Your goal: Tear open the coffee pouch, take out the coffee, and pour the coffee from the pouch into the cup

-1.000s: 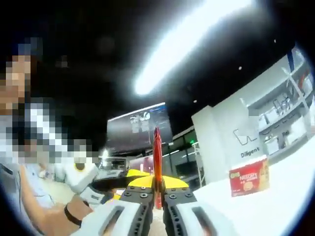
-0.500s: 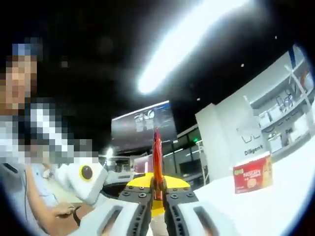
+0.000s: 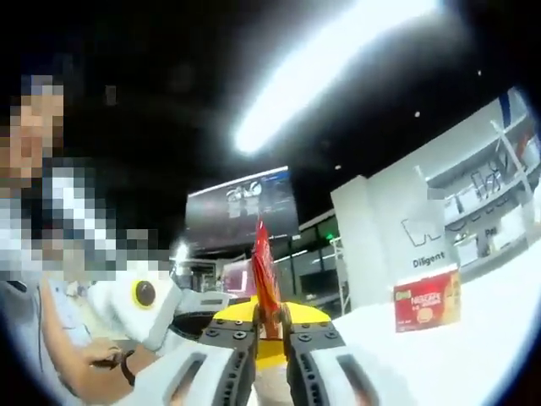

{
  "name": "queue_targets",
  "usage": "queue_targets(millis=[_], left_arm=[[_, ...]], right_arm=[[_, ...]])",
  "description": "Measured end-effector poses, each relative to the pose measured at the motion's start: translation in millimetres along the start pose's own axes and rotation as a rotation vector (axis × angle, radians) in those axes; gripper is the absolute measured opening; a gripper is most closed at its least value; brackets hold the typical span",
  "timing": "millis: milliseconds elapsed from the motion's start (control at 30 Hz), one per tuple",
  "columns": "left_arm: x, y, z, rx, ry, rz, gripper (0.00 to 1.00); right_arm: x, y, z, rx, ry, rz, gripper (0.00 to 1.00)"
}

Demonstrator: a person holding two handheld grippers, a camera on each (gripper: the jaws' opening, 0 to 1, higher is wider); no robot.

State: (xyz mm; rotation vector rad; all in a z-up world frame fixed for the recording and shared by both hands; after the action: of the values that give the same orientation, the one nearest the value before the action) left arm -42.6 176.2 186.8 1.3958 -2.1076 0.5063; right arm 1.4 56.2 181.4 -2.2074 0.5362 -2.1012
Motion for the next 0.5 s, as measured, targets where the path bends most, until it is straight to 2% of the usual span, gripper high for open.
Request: queue_targets(millis=[133,333,367,433,467,500], left_arm=[[-4.3,-3,0.5,-0.002,0.003,-0.018,0.17],[-5.2,-3,-1.6,-0.011,0.029,-0.012,0.17],[-5.3,-3,-1.7,-0.009,0.031,-0.012,0.17],[-5.4,-4,-2.0,-0.005,0.034,-0.013,0.18],[-5.4,-4,-2.2,-0.003,0.036,-0.013,0.19],[-2.2,-4,-1.9,-0.003,0.068,0.023,0.19]], right_arm=[[5.5,9,4,-0.049,0.036,0.023,0.2],[23.4,24,4,-0.073,0.072,0.062,0.2],[24.4,24,4,-0.073,0.074,0.064,0.19],[29.0,27,8,-0.068,0.082,0.072,0.06],[31.3,28,9,-0.065,0.085,0.076,0.07],[30.6,26,8,-0.076,0.083,0.102,0.07]])
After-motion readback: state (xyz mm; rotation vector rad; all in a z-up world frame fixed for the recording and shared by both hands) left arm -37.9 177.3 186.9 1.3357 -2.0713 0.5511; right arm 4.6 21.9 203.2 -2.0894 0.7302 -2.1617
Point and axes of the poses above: the point that each gripper's makers call its tool centre point, and the gripper's own axes: y roughly backward along the fingers, z roughly to its right, x roughly out of its top, the point moved 9 cm from there along y, roughly backward along the fingers, and after that the axes turned 6 degrees about -z, right-handed, at the moved point
